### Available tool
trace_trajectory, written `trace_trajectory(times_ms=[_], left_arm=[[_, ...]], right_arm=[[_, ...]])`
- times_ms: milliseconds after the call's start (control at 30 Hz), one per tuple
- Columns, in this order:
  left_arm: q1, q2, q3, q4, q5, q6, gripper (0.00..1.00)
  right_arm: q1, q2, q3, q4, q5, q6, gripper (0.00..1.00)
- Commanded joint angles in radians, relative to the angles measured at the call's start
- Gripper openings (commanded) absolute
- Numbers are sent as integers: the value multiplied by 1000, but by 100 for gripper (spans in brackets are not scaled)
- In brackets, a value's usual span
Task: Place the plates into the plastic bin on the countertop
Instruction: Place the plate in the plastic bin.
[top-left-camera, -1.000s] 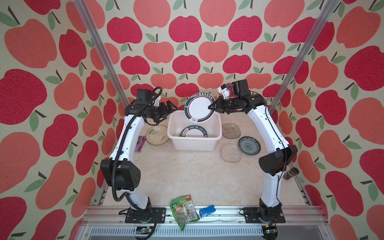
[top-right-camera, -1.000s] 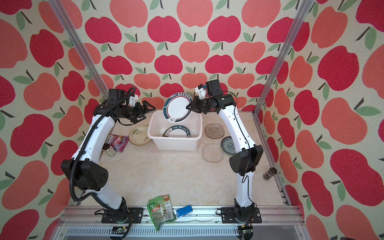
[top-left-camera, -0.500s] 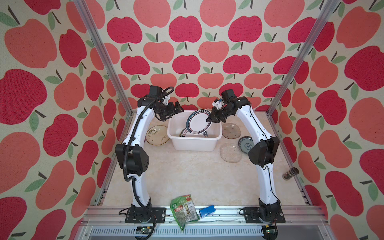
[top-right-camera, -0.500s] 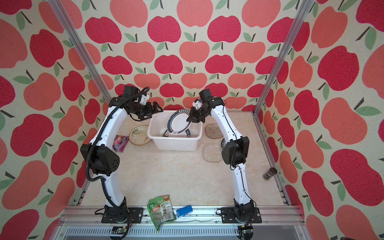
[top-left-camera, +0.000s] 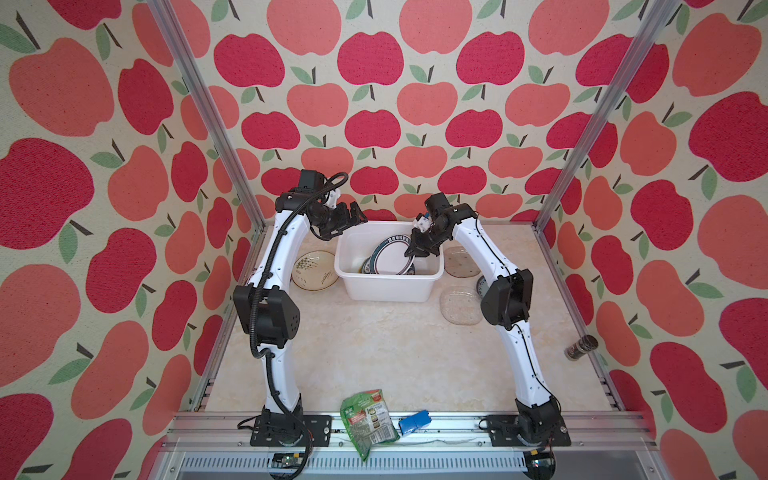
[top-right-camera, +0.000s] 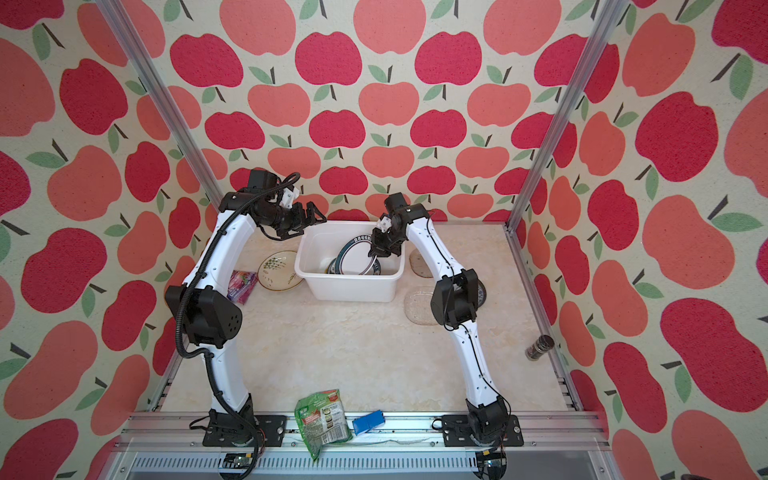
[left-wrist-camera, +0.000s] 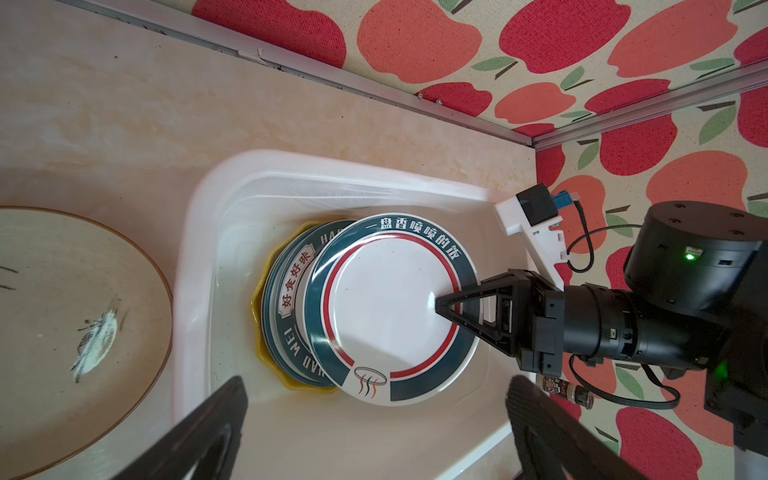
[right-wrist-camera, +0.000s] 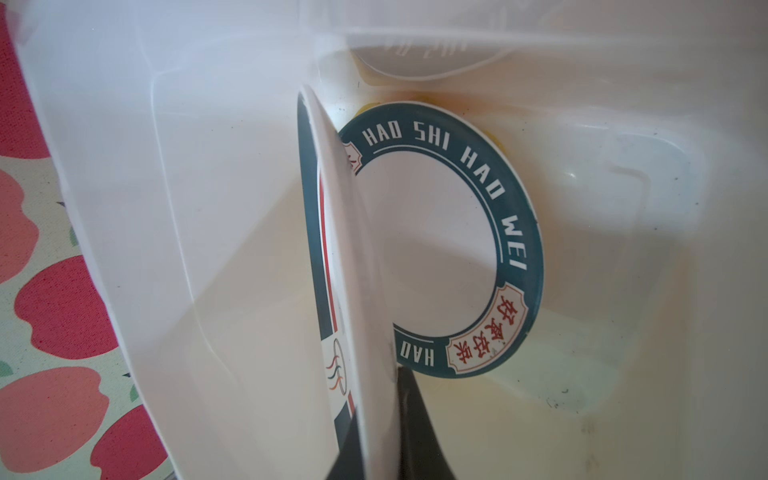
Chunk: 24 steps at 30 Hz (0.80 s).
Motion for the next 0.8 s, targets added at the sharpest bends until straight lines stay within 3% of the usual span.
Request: trace_trajectory(times_ms=[0, 167, 433, 767], left_arm=[[7, -14, -2, -32, -24, 24, 100], [8, -47, -64, -4, -30, 19, 100], [20, -97, -147, 27, -51, 10, 99], [50, -123, -152, 34, -106, -4, 99]], right_arm=[[0, 10, 43, -12, 21, 36, 14], [0, 24, 58, -19, 4, 57, 34], [-10, 18, 66, -58, 32, 79, 35], [-32, 14, 75, -103, 47, 88, 35]])
